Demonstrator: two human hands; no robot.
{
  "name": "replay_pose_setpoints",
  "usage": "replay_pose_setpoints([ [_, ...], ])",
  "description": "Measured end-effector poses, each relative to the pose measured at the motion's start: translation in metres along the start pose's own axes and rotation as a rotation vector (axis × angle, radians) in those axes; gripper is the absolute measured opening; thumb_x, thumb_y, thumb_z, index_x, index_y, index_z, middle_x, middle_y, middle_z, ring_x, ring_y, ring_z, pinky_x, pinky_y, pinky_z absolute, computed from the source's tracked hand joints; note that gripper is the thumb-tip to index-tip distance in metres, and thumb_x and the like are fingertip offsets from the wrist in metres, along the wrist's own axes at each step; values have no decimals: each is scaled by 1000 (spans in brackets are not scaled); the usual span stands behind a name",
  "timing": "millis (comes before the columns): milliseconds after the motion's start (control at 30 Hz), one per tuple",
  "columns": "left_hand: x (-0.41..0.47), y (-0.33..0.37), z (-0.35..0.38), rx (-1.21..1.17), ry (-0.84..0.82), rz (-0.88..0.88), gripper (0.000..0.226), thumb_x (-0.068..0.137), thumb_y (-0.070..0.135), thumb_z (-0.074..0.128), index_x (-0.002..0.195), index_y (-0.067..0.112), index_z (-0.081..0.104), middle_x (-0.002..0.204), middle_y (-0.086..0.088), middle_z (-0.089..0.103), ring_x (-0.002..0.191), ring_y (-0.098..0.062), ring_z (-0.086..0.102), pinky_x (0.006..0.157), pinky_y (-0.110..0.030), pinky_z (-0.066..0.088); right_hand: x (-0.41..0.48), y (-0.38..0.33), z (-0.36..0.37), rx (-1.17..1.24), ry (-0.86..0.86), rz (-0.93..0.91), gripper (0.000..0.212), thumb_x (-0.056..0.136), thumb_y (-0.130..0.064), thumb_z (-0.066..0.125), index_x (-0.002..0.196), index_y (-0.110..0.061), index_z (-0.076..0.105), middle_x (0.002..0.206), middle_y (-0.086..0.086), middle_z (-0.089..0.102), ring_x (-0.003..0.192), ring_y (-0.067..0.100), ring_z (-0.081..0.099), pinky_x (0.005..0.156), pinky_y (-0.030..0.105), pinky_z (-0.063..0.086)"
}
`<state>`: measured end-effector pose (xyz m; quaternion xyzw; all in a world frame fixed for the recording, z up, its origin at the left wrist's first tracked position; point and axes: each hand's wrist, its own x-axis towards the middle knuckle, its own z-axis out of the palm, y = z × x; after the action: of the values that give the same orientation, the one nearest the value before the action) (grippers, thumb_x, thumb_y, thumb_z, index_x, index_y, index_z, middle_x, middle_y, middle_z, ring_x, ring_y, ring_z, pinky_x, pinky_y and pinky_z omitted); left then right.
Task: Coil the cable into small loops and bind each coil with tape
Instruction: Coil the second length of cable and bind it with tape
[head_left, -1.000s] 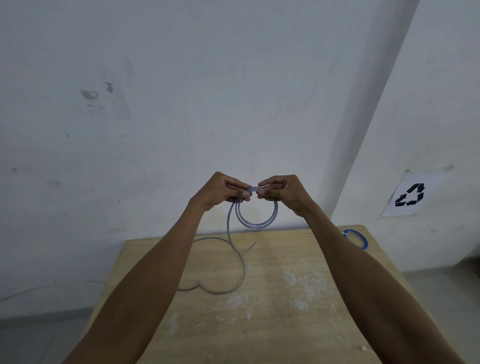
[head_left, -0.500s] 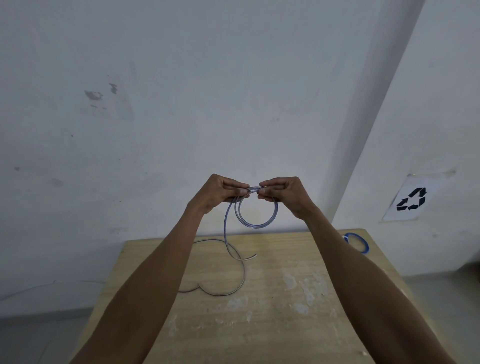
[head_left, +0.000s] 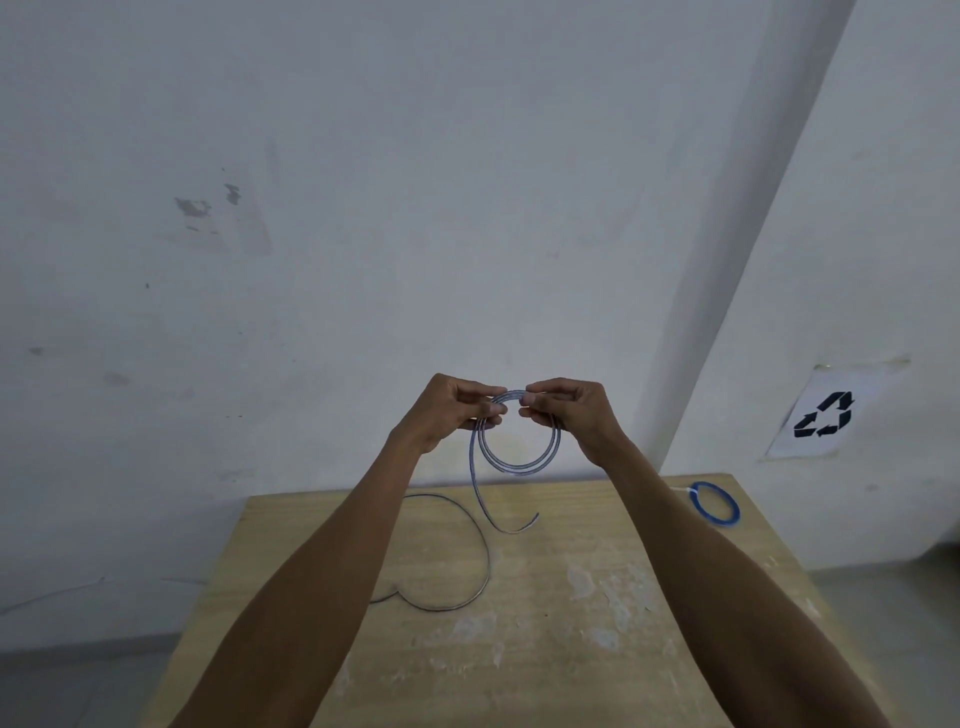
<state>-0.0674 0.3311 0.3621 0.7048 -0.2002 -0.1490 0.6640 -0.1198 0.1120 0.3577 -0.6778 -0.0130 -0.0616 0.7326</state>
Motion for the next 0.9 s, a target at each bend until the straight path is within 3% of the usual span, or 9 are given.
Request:
replay_pose_setpoints([
  [100, 1, 0, -2, 11, -1, -7, 33, 86, -4, 78, 118, -3, 73, 98, -21, 77, 85, -29, 72, 91, -42, 62, -1, -4, -8, -99, -72, 36, 25, 89, -4, 75, 114, 1, 73, 100, 21, 77, 94, 36, 76, 87, 39, 59],
  [200, 1, 1, -7, 28, -25, -29, 34, 85, -6, 77, 118, -1, 74, 104, -23, 77, 90, -31, 73, 92, -43, 61, -3, -9, -15, -154, -116, 29, 30, 89, -1, 74, 119, 1, 70, 101, 21, 77, 94, 36, 76, 82, 35, 61],
  [367, 0, 5, -13, 114, -63, -37, 35, 82, -4, 80, 115, 6, 76, 102, -19, 78, 95, -32, 76, 92, -43, 61, -2, -11, -19, -250, -129, 2, 28, 88, 1, 75, 116, 1, 71, 95, 22, 78, 82, 31, 76, 82, 38, 62],
  [500, 0, 7, -16, 122, -74, -34, 36, 82, -4, 80, 116, 6, 76, 103, -19, 78, 92, -28, 76, 91, -42, 61, 0, -11, -18, -313, -137, -11, 22, 91, 0, 71, 113, -1, 74, 95, 20, 77, 73, 21, 72, 76, 29, 60],
  [667, -3, 8, -17, 55, -53, -20, 31, 84, -1, 80, 115, 5, 77, 104, -23, 76, 88, -26, 75, 88, -39, 62, 1, -10, -12, -344, -90, -52, 22, 91, -6, 74, 113, -5, 76, 97, 16, 78, 78, 19, 71, 80, 30, 58],
  [733, -2, 6, -17, -14, 53, -4, 32, 84, 0, 80, 116, 1, 75, 101, -22, 77, 87, -28, 75, 89, -42, 62, 0, -7, -10, -318, -6, -53, 23, 91, -16, 76, 112, -7, 76, 96, 13, 78, 82, 16, 71, 82, 34, 59],
  [800, 2, 2, -18, -129, 223, 16, 34, 83, -2, 80, 117, -2, 74, 98, -21, 78, 86, -30, 76, 92, -47, 61, 0, 1, -8, -311, 221, -14, 27, 91, -31, 76, 111, -13, 77, 98, 5, 77, 89, 16, 71, 89, 41, 59],
  [867, 6, 0, -18, -237, 375, 41, 35, 83, -3, 80, 117, -3, 73, 94, -19, 77, 81, -27, 76, 89, -44, 61, -2, 12, -7, -473, 496, 124, 36, 92, -39, 71, 117, -12, 73, 112, 6, 75, 108, 24, 68, 99, 39, 51],
  [900, 7, 0, -18, -274, 430, 50, 35, 84, -3, 80, 118, -3, 72, 93, -18, 77, 79, -25, 76, 85, -41, 61, -4, 19, -5, -554, 545, 259, 45, 93, -38, 70, 125, -7, 68, 125, 11, 70, 120, 30, 62, 103, 38, 47],
])
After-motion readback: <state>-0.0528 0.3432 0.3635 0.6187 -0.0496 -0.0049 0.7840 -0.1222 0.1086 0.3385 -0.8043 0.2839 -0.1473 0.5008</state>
